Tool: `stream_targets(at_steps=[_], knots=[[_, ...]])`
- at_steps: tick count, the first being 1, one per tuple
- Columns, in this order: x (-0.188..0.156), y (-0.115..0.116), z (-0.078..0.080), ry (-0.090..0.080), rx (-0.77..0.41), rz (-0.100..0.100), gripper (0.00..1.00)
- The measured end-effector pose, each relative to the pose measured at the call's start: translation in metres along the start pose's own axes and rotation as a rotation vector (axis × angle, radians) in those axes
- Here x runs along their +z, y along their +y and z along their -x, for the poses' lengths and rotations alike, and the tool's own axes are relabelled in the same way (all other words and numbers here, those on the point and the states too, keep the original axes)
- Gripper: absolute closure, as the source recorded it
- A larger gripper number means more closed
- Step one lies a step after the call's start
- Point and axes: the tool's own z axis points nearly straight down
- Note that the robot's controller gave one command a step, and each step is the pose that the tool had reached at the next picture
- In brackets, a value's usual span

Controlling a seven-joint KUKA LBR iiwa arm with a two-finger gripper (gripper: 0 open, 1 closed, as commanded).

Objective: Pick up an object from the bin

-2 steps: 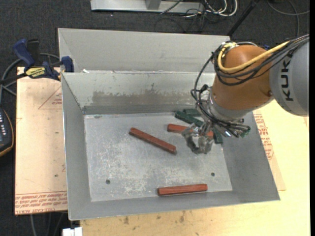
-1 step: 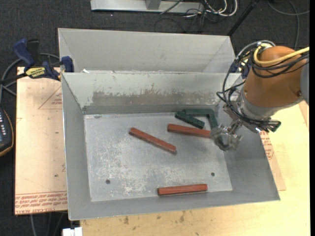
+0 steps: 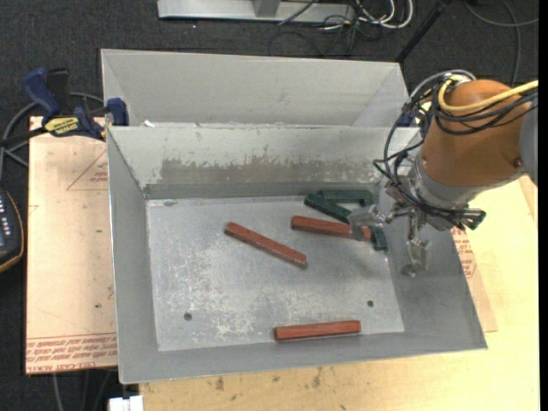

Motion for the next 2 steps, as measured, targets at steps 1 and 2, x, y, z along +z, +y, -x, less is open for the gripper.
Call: stream_targets(at_steps=[1,2], knots=[[-0.001,-0.057,0.062,-0.004,0.110,-0.004,0.00],[0.090,-0.031,0.078,0.004,0.111,0.007,0.00]])
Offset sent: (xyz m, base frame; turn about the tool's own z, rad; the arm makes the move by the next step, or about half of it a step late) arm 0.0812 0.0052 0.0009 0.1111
